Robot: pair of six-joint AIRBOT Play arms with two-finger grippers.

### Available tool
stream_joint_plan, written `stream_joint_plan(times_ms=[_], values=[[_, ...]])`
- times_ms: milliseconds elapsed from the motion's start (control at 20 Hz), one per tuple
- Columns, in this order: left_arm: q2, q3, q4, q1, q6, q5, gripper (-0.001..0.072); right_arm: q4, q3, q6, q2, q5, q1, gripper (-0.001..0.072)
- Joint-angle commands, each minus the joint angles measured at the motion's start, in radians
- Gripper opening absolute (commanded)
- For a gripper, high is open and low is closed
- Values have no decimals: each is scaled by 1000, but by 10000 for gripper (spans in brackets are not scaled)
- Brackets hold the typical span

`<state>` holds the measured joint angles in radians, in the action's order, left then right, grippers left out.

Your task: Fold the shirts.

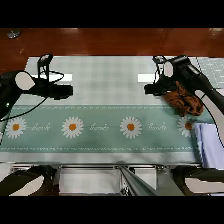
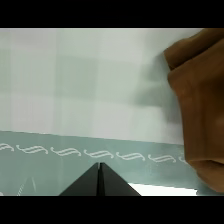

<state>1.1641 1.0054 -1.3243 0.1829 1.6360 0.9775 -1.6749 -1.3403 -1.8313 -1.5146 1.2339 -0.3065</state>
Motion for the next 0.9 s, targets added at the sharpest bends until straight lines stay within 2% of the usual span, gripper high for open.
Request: stream_joint_plan(times_ms=[0, 550, 650, 700, 750, 800, 850], values=[[1, 0, 0, -1, 0, 0, 32, 0, 0, 0, 0, 0, -1, 20], [1, 0, 0, -1, 0, -1, 32, 1, 0, 0, 0, -11, -1, 21], [1, 0, 12, -1, 0, -36, 32, -12, 0, 3, 0, -120, -1, 21], [1, 0, 11, -1, 0, -97, 32, -44, 0, 3, 0, -174, 0, 25], [1, 0, 11, -1, 0, -161, 32, -126, 0, 0, 0, -231, 0, 135], [2, 0, 5, -2, -2, -229, 45, -232, 0, -32, -2, -275, 3, 462], [7, 0, -9, -2, -3, -295, 244, -346, 0, -102, -4, -316, 16, 625]])
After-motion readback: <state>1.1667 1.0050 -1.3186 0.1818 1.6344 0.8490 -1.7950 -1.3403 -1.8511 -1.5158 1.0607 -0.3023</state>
